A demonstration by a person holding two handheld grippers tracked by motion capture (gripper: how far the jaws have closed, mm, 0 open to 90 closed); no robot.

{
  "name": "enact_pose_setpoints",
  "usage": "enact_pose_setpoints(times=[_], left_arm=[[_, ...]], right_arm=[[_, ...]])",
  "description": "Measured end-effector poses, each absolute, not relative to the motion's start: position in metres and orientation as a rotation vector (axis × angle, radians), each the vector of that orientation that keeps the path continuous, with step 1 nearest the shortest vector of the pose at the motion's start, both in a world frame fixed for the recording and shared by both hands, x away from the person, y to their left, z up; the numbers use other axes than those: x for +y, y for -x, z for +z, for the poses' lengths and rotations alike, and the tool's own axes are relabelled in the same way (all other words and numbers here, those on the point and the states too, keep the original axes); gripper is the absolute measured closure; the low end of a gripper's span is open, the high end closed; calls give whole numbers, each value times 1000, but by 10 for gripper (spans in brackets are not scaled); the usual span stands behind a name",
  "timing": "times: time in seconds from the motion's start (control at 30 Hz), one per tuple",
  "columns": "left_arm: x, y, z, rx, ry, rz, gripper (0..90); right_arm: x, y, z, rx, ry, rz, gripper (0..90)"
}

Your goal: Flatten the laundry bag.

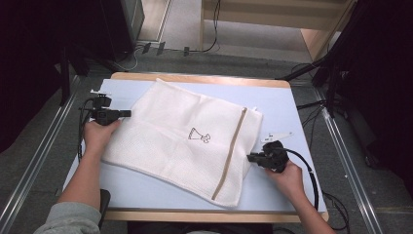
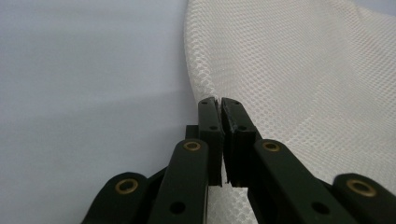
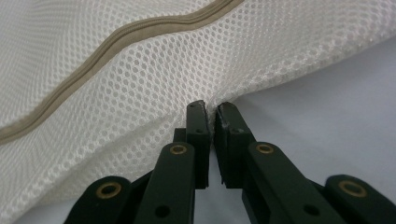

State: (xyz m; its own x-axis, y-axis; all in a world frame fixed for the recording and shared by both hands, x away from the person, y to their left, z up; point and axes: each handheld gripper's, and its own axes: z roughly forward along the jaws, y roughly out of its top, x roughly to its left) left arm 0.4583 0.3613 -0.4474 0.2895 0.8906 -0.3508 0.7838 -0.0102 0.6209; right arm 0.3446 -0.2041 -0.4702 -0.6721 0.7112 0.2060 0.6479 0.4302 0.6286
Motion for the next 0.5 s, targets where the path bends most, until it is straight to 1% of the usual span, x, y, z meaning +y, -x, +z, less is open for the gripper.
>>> enact_pose_setpoints(times=[0.03,0.07,0.1,0.13,0.27,0.37,0.5], left_arm=[[361,-459,-447,1511,-1813,174,868],[360,-460,-448,1519,-1806,170,818],[360,-460,-448,1519,-1806,170,762],[358,-460,-448,1519,-1807,162,719],[356,-456,-442,1498,-1835,215,566],[358,-452,-437,1497,-1826,219,519],[359,-440,-429,1496,-1865,242,513]], right_arm=[[-204,-342,-470,2580,-1216,1063,842],[-205,-342,-469,2574,-1231,1062,798],[-205,-342,-469,2574,-1231,1062,798],[-210,-346,-468,2568,-1258,1098,743],[-215,-348,-462,2531,-1245,1125,653],[-222,-353,-455,2471,-1232,1156,621],[-231,-362,-450,2396,-1276,1190,615]])
